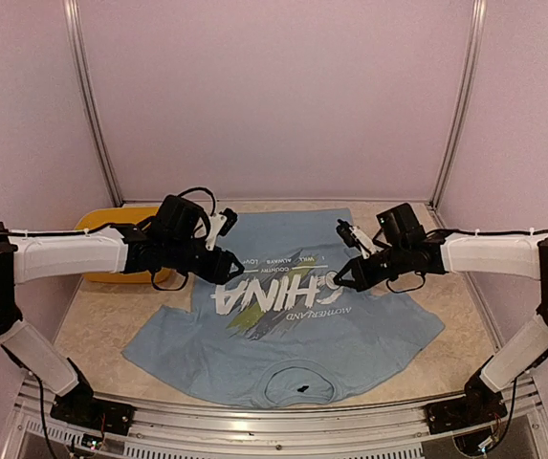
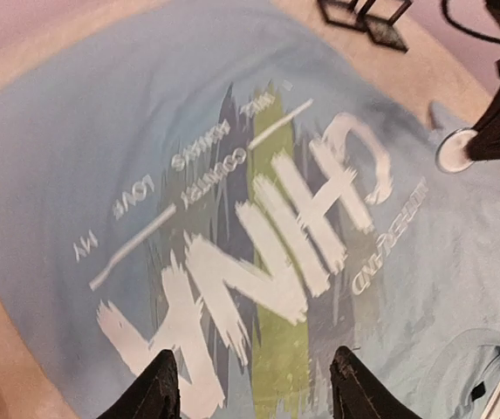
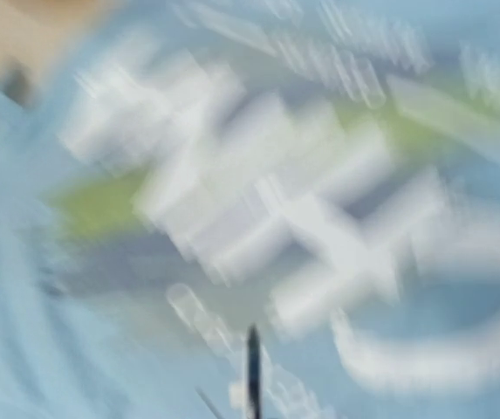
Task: Pin the brooch onto the clothing
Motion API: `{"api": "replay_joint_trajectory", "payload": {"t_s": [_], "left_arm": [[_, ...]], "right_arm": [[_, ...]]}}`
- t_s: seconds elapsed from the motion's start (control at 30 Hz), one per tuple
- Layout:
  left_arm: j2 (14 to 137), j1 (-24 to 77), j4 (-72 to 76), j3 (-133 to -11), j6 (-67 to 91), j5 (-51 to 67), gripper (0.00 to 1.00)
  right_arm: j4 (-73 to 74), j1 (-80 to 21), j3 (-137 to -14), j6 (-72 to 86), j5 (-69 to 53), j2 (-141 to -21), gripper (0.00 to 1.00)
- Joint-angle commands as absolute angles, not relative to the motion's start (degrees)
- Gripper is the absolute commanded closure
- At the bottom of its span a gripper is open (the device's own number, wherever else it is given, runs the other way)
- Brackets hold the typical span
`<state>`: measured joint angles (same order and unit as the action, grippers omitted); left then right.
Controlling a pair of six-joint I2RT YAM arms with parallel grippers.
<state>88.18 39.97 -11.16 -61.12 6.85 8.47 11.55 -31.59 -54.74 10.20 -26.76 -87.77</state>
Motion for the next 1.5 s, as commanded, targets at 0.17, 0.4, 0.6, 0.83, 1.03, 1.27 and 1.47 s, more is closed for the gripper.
{"api": "replay_joint_trajectory", "payload": {"t_s": [0.17, 0.4, 0.6, 0.83, 1.03, 1.27, 1.47], "left_arm": [[93.6, 37.6, -13.9, -45.7, 24.3, -3.4, 0.47], [88.4, 34.3, -19.0, -39.1, 28.6, -16.3, 0.47], [85.3, 47.7, -10.6, -47.4, 11.9, -15.7, 0.40], [100.2, 58.3, -7.6, -64.1, -3.4, 1.7, 0.41], [111.4, 62.4, -7.3, -70.2, -9.9, 5.1, 0.40], [115.8, 62.8, -7.1, -72.6, -9.9, 7.5, 0.28], [118.0, 63.6, -7.2, -73.3, -10.5, 3.9, 0.36]], "right_arm": [[0.9, -28.8, -40.9, 21.2, -18.5, -86.5, 1.00], [0.5, -28.5, -36.2, 21.1, -17.6, -84.6, 1.00], [-3.6, -28.6, -32.8, 19.1, -17.8, -78.5, 1.00], [-7.7, -28.9, -33.1, 16.9, -19.8, -80.3, 1.00], [-10.2, -29.3, -33.6, 14.9, -22.8, -80.4, 1.00], [-12.0, -30.0, -33.3, 14.7, -25.2, -82.9, 1.00], [-13.7, -31.3, -32.5, 14.5, -25.5, -83.1, 1.00]]}}
